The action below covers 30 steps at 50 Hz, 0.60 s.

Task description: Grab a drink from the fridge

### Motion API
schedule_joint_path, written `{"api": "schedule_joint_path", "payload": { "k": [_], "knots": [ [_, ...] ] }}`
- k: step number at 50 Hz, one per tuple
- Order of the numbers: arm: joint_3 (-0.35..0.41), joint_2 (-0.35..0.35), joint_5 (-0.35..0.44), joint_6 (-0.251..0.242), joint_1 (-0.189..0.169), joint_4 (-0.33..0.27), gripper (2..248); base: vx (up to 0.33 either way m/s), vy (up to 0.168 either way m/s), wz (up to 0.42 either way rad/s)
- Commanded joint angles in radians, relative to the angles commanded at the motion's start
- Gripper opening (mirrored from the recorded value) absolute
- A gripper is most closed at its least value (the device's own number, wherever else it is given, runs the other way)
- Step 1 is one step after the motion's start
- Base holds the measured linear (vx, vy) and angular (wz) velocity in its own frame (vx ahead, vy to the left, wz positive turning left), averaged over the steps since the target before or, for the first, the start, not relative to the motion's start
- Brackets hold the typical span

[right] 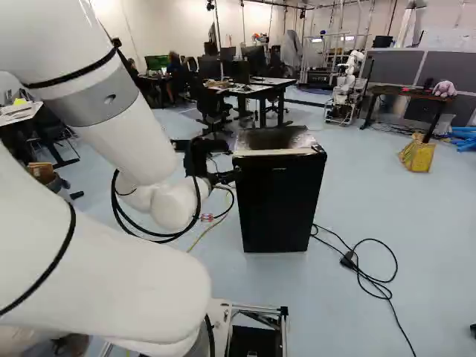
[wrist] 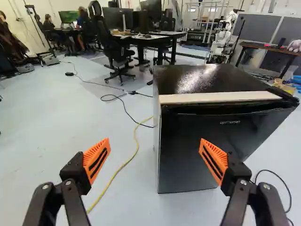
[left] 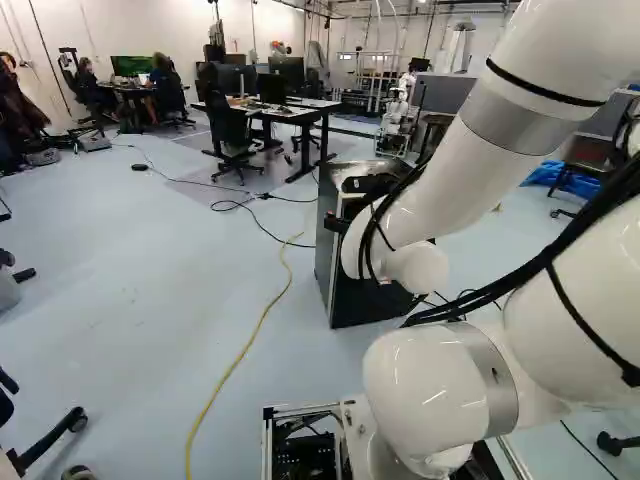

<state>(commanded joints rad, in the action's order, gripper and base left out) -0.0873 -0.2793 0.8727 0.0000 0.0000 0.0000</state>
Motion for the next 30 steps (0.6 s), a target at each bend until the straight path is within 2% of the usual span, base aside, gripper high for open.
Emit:
{"api": "schedule_joint_path", "payload": {
  "k": [30],
  "knots": [
    [0.000,0.000,0.000,0.000,0.000,0.000,247,0.039,0.001,-0.002]
  ]
}}
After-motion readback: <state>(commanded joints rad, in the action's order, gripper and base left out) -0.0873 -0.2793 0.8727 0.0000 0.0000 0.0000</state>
